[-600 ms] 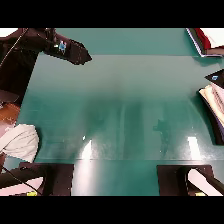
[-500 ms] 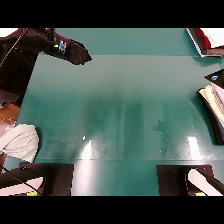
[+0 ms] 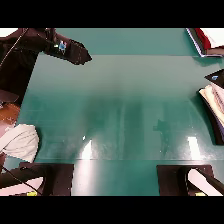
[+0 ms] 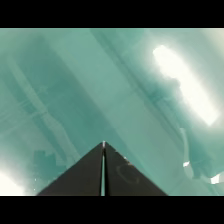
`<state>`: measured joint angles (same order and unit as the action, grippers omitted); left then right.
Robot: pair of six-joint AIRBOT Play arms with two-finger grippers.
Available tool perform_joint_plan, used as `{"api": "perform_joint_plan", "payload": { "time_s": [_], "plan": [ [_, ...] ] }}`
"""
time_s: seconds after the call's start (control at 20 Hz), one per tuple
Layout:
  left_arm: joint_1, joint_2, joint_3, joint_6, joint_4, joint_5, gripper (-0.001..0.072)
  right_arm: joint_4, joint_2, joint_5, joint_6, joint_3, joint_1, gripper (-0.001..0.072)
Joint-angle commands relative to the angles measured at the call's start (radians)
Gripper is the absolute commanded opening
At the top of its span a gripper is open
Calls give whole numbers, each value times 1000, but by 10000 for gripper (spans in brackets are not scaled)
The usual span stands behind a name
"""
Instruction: Fold the shirts.
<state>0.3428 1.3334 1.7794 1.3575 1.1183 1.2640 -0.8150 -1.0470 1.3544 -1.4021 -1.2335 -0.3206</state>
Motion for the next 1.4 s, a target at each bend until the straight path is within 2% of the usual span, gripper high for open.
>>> {"api": "perform_joint_plan", "payload": {
  "time_s": [0.0, 0.1, 0.15, 0.2, 0.4, 0.5, 0.55, 0.6, 0.65, 0.85, 1.0, 1.15, 1.35],
  "plan": [
    [0, 0, 0, 0, -4, -6, 26, 0, 0, 19, 0, 0, 0, 18],
    [-3, -3, 5, -3, -2, -68, 26, 1, 1, 31, 0, 0, 0, 18],
    [-6, -11, 22, 11, 23, -40, 26, 1, 0, 46, 0, 0, 0, 18],
    [-13, -26, 49, 27, 82, 29, 25, 1, 0, 56, 0, 0, 1, 18],
    [-96, -172, 17, 110, 499, 273, 26, 2, 1, 75, 1, 0, 1, 18],
    [-160, -252, -93, 112, 571, 345, 29, 2, 1, 74, 1, 0, 1, 18],
    [-188, -288, -166, 113, 583, 356, 123, 2, 1, 74, 1, 0, 1, 18],
    [-216, -323, -253, 127, 586, 353, 461, 2, 1, 74, 2, 0, 1, 18],
    [-238, -349, -338, 161, 600, 343, 656, 2, 1, 77, 18, 0, 1, 18],
    [-344, -370, -660, 189, 738, 322, 663, 2, 1, 91, 43, 0, 1, 18],
    [-461, -370, -857, 240, 763, 231, 663, 2, 0, 94, 69, 0, 1, 18],
    [-535, -370, -980, 261, 762, 121, 663, 1, 0, 93, 69, 0, 1, 18],
    [-541, -367, -1069, 268, 758, 44, 662, 0, 0, 92, 70, 0, 1, 18]
  ]
}}
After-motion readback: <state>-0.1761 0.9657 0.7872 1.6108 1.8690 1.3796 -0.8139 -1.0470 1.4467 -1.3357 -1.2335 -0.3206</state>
